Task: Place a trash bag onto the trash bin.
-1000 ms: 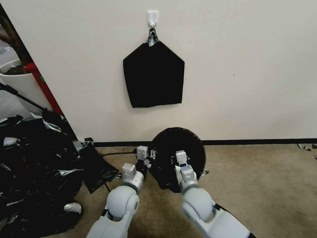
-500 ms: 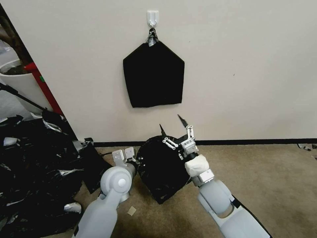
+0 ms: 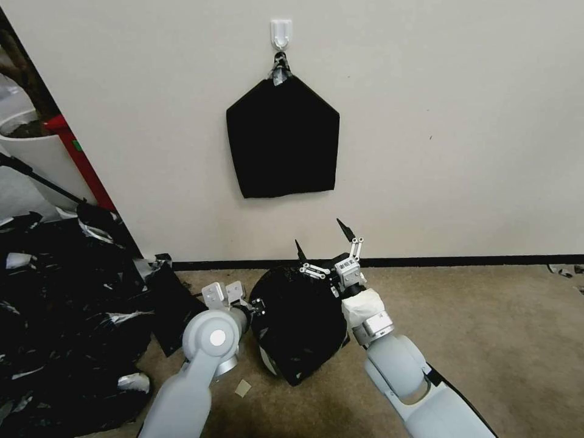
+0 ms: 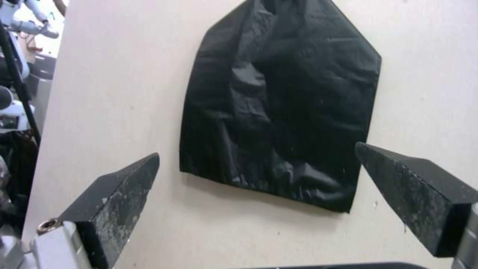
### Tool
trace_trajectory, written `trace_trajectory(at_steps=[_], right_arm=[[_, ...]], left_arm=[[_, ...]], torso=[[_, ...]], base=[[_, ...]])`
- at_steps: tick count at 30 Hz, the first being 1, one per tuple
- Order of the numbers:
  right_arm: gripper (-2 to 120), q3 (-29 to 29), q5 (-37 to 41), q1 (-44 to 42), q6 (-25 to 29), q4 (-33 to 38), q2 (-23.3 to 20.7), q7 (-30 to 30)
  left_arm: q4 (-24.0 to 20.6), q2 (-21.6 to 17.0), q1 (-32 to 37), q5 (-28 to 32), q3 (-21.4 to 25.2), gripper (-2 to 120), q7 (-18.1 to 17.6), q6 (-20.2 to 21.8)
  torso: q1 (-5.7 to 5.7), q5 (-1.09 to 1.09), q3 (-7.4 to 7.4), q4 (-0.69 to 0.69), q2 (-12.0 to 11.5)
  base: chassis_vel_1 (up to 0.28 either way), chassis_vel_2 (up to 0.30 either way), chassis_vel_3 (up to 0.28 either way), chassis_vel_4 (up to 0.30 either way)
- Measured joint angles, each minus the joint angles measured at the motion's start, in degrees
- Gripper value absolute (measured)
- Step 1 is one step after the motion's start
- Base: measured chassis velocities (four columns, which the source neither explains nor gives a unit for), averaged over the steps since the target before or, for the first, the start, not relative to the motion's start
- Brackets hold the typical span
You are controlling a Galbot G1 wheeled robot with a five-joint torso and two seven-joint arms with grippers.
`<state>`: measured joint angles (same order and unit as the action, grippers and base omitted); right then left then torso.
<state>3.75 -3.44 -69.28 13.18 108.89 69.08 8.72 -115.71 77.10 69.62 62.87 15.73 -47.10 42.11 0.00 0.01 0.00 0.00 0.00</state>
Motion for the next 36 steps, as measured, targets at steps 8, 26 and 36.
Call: trace_trajectory(at_steps=[8, 26, 36], right_arm=[[100, 2.1, 3.7, -1.2, 0.1, -0.7, 1.2, 2.8], [100, 23.1, 10.0, -12.0, 4.5, 4.8, 9.4, 2.2], [100, 22.8, 11.7, -13.6, 2.7, 5.8, 9.3, 2.9]], left_arm=[[-7.7, -1.0, 6.4, -8.6, 1.7, 63, 6.2, -1.3], [0.9, -2.3, 4.1, -45.9, 9.3, 100, 46.2, -47.4], [1.5, -1.4, 5.9, -45.3, 9.7, 100, 46.4, -47.2]], torso=[[0.0, -0.01, 0.0, 0.02, 0.0], [0.0, -0.01, 0.0, 0.0, 0.0], [0.0, 0.0, 0.0, 0.0, 0.0]], base=[[0.0, 0.0, 0.0, 0.0], [0.0, 0.0, 0.0, 0.0], [0.0, 0.0, 0.0, 0.0]])
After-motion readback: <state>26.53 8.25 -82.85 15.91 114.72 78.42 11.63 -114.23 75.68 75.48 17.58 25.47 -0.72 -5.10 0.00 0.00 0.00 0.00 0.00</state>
